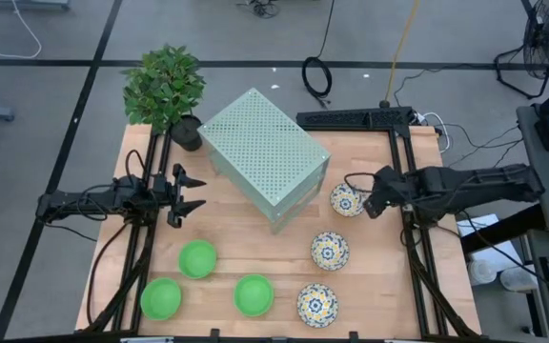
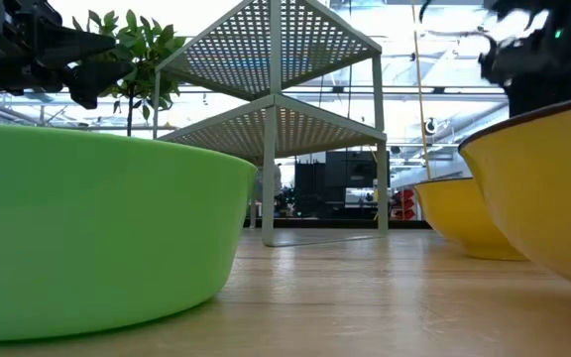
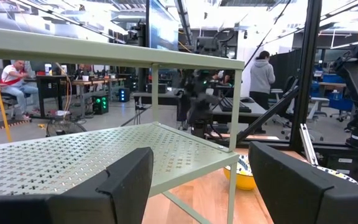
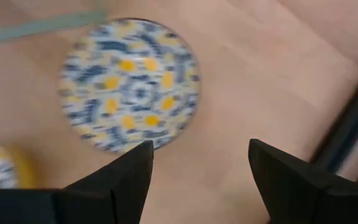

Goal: Pick & Place Mini bowls
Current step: Put the top yellow patterned bowl on the shelf

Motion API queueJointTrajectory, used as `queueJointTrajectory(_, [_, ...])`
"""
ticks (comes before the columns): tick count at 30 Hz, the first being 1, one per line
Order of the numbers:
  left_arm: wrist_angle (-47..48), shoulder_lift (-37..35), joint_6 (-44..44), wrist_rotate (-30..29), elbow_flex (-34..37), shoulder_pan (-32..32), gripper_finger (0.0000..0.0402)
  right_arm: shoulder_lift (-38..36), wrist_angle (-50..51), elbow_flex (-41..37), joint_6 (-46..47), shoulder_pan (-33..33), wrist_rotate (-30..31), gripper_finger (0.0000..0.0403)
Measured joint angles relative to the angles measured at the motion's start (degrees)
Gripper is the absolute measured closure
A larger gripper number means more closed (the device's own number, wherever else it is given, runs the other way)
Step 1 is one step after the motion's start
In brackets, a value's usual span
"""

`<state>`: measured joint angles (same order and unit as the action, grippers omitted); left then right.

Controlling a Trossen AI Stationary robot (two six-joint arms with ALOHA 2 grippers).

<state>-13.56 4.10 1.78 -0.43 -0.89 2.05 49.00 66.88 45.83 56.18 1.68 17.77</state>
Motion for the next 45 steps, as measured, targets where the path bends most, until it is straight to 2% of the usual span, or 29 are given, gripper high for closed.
queueJointTrajectory(8, [0.0,0.0,0.0,0.13,0.0,0.0,0.0133,0.05,-10.2,-7.31,-4.57,-7.67,-0.08,0.0154])
queueJointTrajectory(11, [0.0,0.0,0.0,0.13,0.0,0.0,0.0133,0.06,-14.63,-9.92,-6.44,-9.45,-1.93,0.0158])
queueJointTrajectory(17, [0.0,0.0,-0.01,0.12,0.0,0.0,0.0133,0.04,-23.99,-16.36,-7.76,-11.1,-5.81,0.0165])
queueJointTrajectory(21, [0.0,0.0,0.0,0.11,0.0,0.0,0.0133,0.06,-27.34,-19.28,-8.04,-11.67,-5.93,0.0165])
queueJointTrajectory(38, [0.0,0.0,0.0,0.09,0.0,0.0,0.0133,0.04,-35.4,-20.24,-10.96,-12.05,-5.89,0.019])
queueJointTrajectory(45, [0.0,0.0,0.0,0.07,0.0,0.01,0.0133,0.04,-34.01,-20.24,-12.15,-14.01,-5.89,0.0198])
